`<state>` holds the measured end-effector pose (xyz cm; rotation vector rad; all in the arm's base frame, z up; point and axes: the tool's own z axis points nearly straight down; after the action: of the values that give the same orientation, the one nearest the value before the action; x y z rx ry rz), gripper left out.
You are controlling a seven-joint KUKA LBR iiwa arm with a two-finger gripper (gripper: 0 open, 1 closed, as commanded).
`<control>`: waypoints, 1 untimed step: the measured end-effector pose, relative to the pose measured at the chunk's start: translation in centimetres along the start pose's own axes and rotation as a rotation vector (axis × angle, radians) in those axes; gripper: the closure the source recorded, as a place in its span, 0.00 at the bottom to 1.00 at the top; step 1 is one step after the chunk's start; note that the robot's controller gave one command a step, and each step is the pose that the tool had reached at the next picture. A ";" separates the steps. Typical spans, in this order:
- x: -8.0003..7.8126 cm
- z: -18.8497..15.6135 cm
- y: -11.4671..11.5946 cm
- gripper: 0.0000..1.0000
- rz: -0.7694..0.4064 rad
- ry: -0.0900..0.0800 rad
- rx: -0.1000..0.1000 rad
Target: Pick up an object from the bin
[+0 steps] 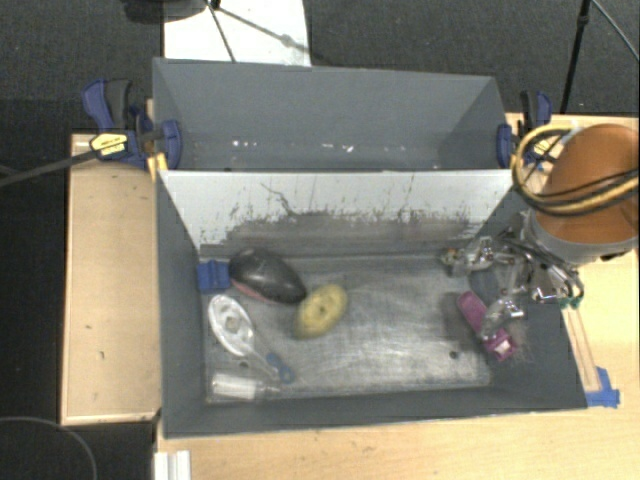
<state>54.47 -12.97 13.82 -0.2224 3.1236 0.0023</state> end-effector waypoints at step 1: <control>1.2 3.1 -0.1 0.00 -0.048 0.005 -0.011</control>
Offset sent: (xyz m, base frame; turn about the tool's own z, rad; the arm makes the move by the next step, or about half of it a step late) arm -0.0226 -0.0194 -0.0549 -0.0576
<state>53.33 -13.22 10.74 -0.2983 3.1230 0.0183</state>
